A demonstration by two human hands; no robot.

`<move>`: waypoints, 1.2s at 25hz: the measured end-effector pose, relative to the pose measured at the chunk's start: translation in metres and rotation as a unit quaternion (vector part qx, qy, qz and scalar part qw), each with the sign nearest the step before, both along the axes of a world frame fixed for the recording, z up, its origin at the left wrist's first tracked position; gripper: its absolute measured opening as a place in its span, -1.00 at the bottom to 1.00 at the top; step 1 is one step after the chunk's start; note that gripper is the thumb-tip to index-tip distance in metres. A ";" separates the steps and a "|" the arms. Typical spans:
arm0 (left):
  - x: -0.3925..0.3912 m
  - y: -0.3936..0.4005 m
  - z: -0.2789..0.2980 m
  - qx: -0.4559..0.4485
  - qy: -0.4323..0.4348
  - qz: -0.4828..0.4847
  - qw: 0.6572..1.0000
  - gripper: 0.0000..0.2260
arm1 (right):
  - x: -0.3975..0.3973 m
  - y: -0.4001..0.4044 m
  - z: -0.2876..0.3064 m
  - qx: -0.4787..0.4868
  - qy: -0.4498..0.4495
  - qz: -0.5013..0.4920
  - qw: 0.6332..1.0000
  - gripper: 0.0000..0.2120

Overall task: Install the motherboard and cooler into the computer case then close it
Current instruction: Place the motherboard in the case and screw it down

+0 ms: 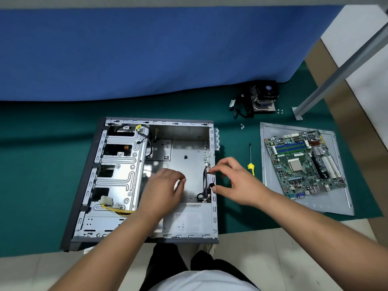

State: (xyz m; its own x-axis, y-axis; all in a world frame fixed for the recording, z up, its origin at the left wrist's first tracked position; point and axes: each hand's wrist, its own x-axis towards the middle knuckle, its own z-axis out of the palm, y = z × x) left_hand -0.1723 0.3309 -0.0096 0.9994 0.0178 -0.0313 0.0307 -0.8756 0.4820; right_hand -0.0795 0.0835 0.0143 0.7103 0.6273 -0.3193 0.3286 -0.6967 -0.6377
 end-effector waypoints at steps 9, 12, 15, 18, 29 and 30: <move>0.008 0.072 -0.016 0.112 0.093 0.166 0.975 -0.25 | 0.107 0.089 0.010 -0.133 -0.172 -0.009 0.976 -0.44; 0.010 0.076 -0.029 0.116 0.119 0.166 0.972 -0.06 | 0.137 0.135 -0.003 -0.269 -0.153 0.049 0.950 -0.43; 0.010 0.076 -0.033 0.112 0.112 0.170 0.973 -0.04 | 0.143 0.152 -0.008 -0.337 -0.186 0.056 0.921 -0.53; 0.016 0.078 -0.031 0.132 0.116 0.159 0.971 -0.10 | 0.146 0.147 -0.005 -0.334 -0.179 0.051 0.924 -0.53; 0.117 0.100 -0.008 0.196 0.082 -0.071 0.975 -0.02 | 0.099 0.052 0.001 -0.350 -0.100 -0.063 0.929 -0.66; 0.127 0.102 -0.007 0.200 0.075 -0.090 0.973 0.00 | 0.090 0.047 0.001 -0.348 -0.086 -0.074 0.931 -0.65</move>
